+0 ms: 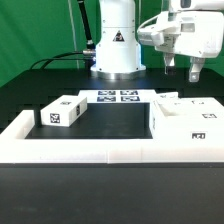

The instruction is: Assemble cabinet

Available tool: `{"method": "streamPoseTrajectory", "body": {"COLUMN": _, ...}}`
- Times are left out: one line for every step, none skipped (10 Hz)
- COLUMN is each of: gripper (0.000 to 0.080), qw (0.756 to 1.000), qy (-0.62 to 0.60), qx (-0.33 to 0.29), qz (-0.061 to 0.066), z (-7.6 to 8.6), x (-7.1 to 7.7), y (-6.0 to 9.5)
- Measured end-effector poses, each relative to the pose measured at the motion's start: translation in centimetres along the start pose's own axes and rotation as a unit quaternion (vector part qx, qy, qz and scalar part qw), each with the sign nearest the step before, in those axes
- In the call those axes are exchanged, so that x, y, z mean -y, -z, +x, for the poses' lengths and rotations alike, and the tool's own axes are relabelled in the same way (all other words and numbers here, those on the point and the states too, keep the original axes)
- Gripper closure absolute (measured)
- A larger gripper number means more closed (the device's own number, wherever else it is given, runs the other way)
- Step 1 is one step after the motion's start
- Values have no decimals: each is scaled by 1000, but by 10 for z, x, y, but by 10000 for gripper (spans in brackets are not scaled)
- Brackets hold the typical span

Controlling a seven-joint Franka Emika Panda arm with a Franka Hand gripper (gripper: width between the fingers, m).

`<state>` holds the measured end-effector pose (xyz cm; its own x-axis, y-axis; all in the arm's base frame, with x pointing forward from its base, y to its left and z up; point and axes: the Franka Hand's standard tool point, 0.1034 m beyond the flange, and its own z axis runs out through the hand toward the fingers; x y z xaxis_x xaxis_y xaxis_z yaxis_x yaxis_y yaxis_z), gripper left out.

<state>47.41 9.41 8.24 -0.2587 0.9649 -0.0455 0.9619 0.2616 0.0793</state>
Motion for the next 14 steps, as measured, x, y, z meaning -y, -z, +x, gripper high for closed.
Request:
{"method": "streamPoseTrajectory", "body": {"gripper": 2, "qw": 1000, "qy": -3, "qx": 1, "qz": 1, "z": -2, "x": -1, "y": 0}}
{"method": "streamPoseTrajectory", "body": {"gripper": 2, "qw": 1000, "qy": -3, "qx": 1, "qz": 1, "z": -2, "x": -1, "y": 0}}
{"method": "streamPoseTrajectory", "body": {"gripper": 2, "qw": 1000, "qy": -10, "qx": 2, "qz": 9, "z": -3, "x": 3, "y": -1}}
{"method": "streamPoseTrajectory", "body": {"gripper": 2, "qw": 1000, "qy": -19, "qx": 4, "qz": 21, "z": -3, "x": 9, "y": -3}}
{"method": "streamPoseTrajectory", "body": {"gripper": 2, "qw": 1000, "qy": -20, "qx": 0, "qz": 20, "z": 3, "x": 21, "y": -8}}
{"method": "streamPoseTrajectory", "body": {"gripper": 2, "qw": 999, "qy": -17, "qx": -4, "qz": 28, "z": 10, "x": 36, "y": -14}}
{"method": "streamPoseTrajectory", "body": {"gripper": 2, "qw": 999, "qy": -12, "qx": -8, "qz": 31, "z": 15, "x": 46, "y": -19}}
{"method": "streamPoseTrajectory", "body": {"gripper": 2, "qw": 999, "qy": -8, "qx": -13, "qz": 31, "z": 19, "x": 55, "y": -24}}
{"method": "streamPoseTrajectory", "body": {"gripper": 2, "qw": 999, "qy": -7, "qx": -16, "qz": 33, "z": 21, "x": 63, "y": -28}}
{"method": "streamPoseTrajectory", "body": {"gripper": 2, "qw": 999, "qy": -9, "qx": -15, "qz": 35, "z": 20, "x": 63, "y": -28}}
{"method": "streamPoseTrajectory", "body": {"gripper": 2, "qw": 999, "qy": -9, "qx": -15, "qz": 34, "z": 20, "x": 63, "y": -28}}
{"method": "streamPoseTrajectory", "body": {"gripper": 2, "qw": 999, "qy": -10, "qx": -15, "qz": 35, "z": 20, "x": 63, "y": -28}}
{"method": "streamPoseTrajectory", "body": {"gripper": 2, "qw": 999, "qy": -10, "qx": -17, "qz": 35, "z": 22, "x": 67, "y": -30}}
{"method": "streamPoseTrajectory", "body": {"gripper": 2, "qw": 999, "qy": -9, "qx": -24, "qz": 38, "z": 28, "x": 79, "y": -36}}
